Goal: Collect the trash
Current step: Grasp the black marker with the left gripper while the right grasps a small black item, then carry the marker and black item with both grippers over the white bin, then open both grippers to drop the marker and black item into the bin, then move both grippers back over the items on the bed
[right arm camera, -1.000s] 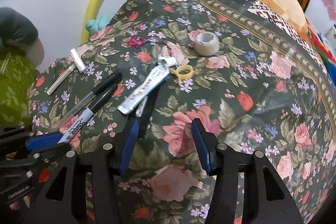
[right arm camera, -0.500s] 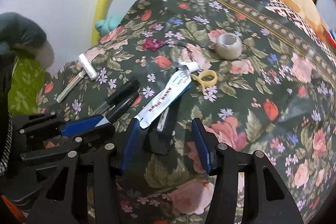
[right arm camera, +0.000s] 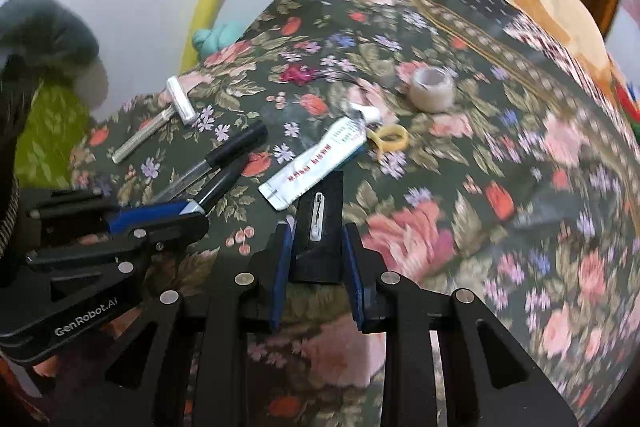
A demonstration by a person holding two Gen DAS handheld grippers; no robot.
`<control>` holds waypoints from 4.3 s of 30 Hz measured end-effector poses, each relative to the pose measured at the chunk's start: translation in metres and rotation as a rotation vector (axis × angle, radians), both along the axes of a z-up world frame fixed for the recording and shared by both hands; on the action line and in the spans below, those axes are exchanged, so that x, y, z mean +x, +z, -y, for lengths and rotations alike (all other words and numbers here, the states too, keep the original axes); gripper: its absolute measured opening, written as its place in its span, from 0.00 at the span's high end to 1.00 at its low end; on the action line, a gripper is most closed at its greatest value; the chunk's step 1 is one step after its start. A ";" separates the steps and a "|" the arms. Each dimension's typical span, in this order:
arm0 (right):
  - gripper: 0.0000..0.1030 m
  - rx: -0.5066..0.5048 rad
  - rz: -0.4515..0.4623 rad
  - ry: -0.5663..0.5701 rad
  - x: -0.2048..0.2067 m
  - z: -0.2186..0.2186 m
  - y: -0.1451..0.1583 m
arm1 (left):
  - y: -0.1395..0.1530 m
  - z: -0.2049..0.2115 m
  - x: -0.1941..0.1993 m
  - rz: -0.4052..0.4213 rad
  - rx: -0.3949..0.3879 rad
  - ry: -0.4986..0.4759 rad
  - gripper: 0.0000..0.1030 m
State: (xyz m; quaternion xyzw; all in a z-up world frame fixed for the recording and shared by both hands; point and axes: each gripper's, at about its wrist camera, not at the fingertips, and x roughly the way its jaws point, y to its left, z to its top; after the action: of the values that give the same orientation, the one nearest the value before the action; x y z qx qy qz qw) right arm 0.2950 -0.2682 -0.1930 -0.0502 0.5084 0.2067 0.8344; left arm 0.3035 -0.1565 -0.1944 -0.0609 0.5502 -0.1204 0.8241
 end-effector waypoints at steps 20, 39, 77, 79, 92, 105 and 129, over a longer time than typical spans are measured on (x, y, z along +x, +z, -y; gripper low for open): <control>0.78 0.112 0.135 -0.081 -0.054 0.000 0.091 | 0.090 -0.020 -0.064 0.160 0.012 0.063 0.90; 0.78 0.171 0.244 0.125 -0.137 -0.115 0.147 | 0.129 -0.135 -0.174 0.260 0.051 0.271 0.90; 0.77 -0.004 -0.084 0.463 -0.208 -0.343 0.016 | -0.044 -0.330 -0.276 -0.117 0.008 0.585 0.90; 0.77 -0.010 -0.120 0.465 -0.203 -0.349 0.005 | -0.055 -0.334 -0.273 -0.144 -0.001 0.587 0.90; 0.71 0.001 -0.307 0.460 -0.174 -0.378 -0.030 | -0.084 -0.355 -0.252 -0.265 -0.053 0.599 0.88; 0.66 -0.046 -0.235 0.472 -0.183 -0.362 -0.015 | -0.067 -0.350 -0.268 -0.244 -0.009 0.608 0.85; 0.66 0.103 -0.028 0.260 -0.150 -0.210 0.069 | 0.034 -0.225 -0.208 -0.042 0.086 0.428 0.85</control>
State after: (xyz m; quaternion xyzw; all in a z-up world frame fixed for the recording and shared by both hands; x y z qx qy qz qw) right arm 0.1448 -0.0584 -0.1238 -0.0697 0.4980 0.3396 0.7949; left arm 0.0960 0.0687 -0.1607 -0.1437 0.5466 0.0819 0.8209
